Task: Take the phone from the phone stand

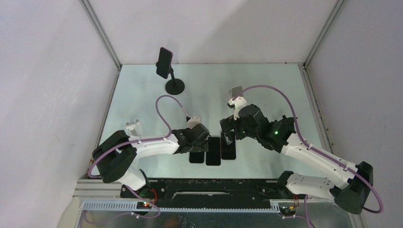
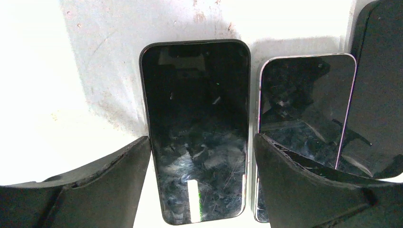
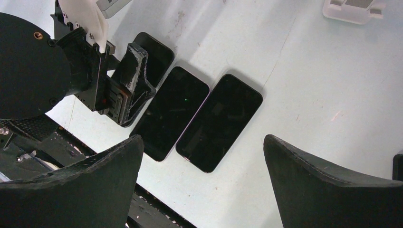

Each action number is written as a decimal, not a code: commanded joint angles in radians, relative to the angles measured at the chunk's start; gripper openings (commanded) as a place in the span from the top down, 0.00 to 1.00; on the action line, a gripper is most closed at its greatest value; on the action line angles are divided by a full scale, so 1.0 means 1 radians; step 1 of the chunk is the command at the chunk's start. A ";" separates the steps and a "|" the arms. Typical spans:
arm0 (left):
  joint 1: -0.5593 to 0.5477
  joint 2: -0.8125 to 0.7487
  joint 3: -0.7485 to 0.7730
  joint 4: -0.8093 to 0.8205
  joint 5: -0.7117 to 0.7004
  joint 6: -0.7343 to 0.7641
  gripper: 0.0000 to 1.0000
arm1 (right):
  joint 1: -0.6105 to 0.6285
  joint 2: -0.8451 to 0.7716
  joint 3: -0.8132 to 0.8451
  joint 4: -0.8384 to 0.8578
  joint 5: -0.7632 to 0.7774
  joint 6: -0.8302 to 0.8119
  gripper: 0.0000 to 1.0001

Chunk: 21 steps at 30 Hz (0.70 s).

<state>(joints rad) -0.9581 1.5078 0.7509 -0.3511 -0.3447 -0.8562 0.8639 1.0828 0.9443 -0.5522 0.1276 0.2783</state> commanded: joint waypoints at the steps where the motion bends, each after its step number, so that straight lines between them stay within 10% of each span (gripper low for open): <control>1: 0.000 0.058 -0.037 -0.123 0.035 -0.019 0.12 | -0.004 -0.006 0.005 0.016 0.004 -0.010 0.01; 21: 0.001 -0.284 0.083 -0.285 -0.105 0.089 0.10 | -0.075 -0.118 0.004 0.008 0.038 0.101 0.01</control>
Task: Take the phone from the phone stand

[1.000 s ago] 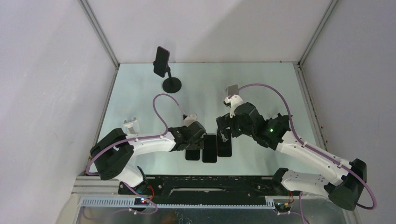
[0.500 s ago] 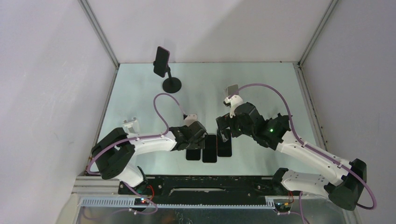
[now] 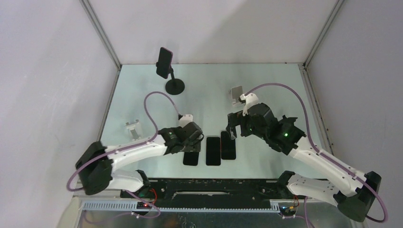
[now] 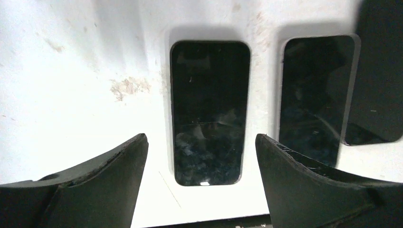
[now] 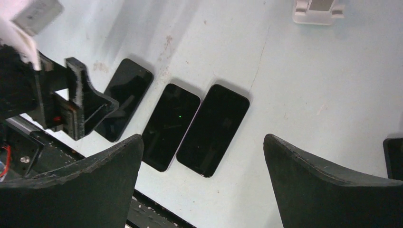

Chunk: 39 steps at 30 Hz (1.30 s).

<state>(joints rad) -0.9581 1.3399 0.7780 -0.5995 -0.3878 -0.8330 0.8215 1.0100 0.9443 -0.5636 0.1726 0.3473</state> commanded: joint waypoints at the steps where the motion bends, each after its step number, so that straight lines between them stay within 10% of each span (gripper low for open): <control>1: 0.001 -0.133 0.067 -0.030 -0.058 0.093 0.10 | -0.040 -0.047 0.005 0.020 -0.035 0.036 0.01; 16: 0.276 -0.397 0.270 0.006 0.091 0.429 0.09 | -0.088 -0.054 0.005 -0.012 -0.101 0.025 0.01; 28: 0.651 -0.272 0.568 0.076 0.425 0.786 0.08 | -0.091 -0.059 0.005 -0.068 -0.108 0.019 0.01; 39: 0.782 -0.113 0.685 0.217 0.589 1.107 0.08 | -0.091 -0.075 0.005 -0.106 -0.126 0.042 0.01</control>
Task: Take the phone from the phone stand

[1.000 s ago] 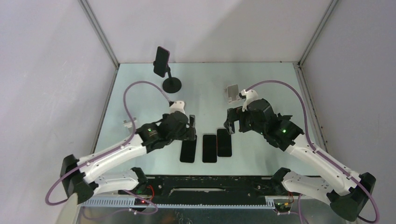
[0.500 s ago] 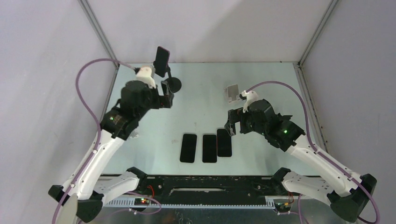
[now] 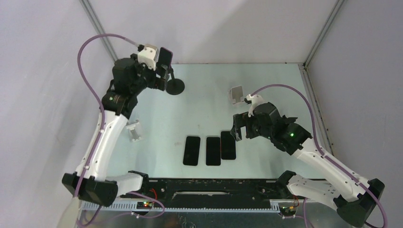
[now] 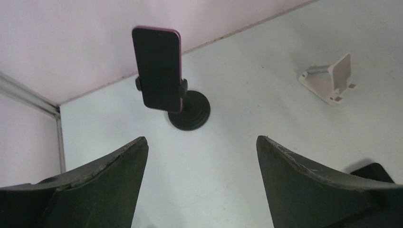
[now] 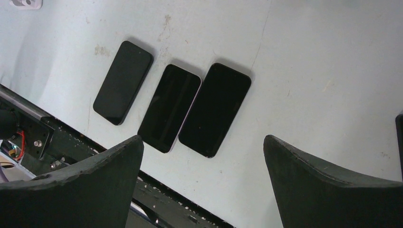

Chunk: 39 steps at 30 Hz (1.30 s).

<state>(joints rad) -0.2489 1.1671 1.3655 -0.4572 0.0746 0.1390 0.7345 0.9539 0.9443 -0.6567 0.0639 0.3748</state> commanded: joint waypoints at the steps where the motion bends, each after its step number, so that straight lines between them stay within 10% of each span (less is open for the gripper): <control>1: 0.089 0.103 0.122 0.056 0.186 0.134 0.08 | -0.005 -0.019 0.005 -0.015 -0.021 0.018 0.01; 12: 0.210 0.444 0.489 -0.159 0.427 0.215 0.00 | -0.004 -0.027 0.005 -0.058 -0.036 0.037 0.01; 39: 0.240 0.595 0.363 0.137 0.464 0.177 0.00 | 0.019 0.020 0.005 -0.097 -0.053 0.050 0.02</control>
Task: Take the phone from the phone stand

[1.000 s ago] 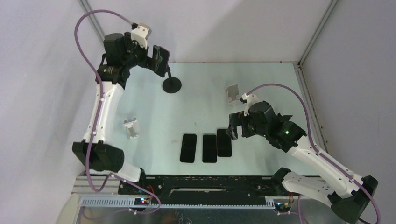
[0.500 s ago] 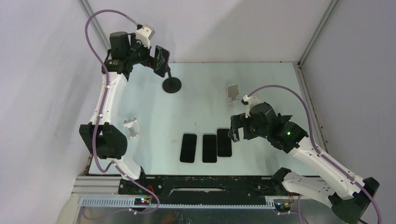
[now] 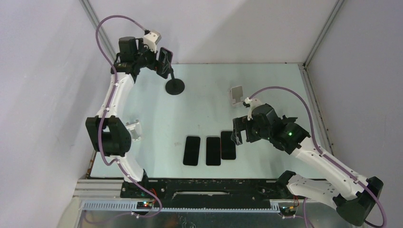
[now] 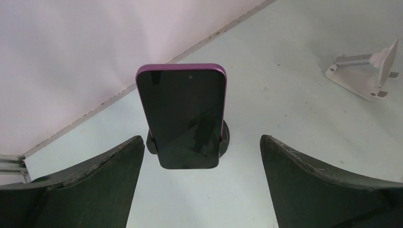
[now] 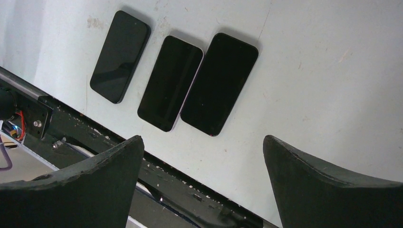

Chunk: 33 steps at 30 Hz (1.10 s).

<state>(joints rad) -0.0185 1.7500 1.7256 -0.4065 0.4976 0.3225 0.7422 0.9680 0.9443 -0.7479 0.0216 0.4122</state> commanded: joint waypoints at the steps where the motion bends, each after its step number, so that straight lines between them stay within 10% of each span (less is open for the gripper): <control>1: 0.009 0.021 0.007 0.094 0.045 -0.010 0.00 | 0.015 0.008 0.005 -0.007 -0.010 0.013 0.02; 33: 0.015 0.190 0.152 0.088 0.044 -0.006 0.00 | 0.041 0.084 0.005 0.011 -0.049 0.005 0.02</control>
<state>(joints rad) -0.0105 1.9198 1.8221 -0.3397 0.5240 0.3210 0.7753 1.0409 0.9443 -0.7677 0.0006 0.4152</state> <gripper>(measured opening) 0.996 0.980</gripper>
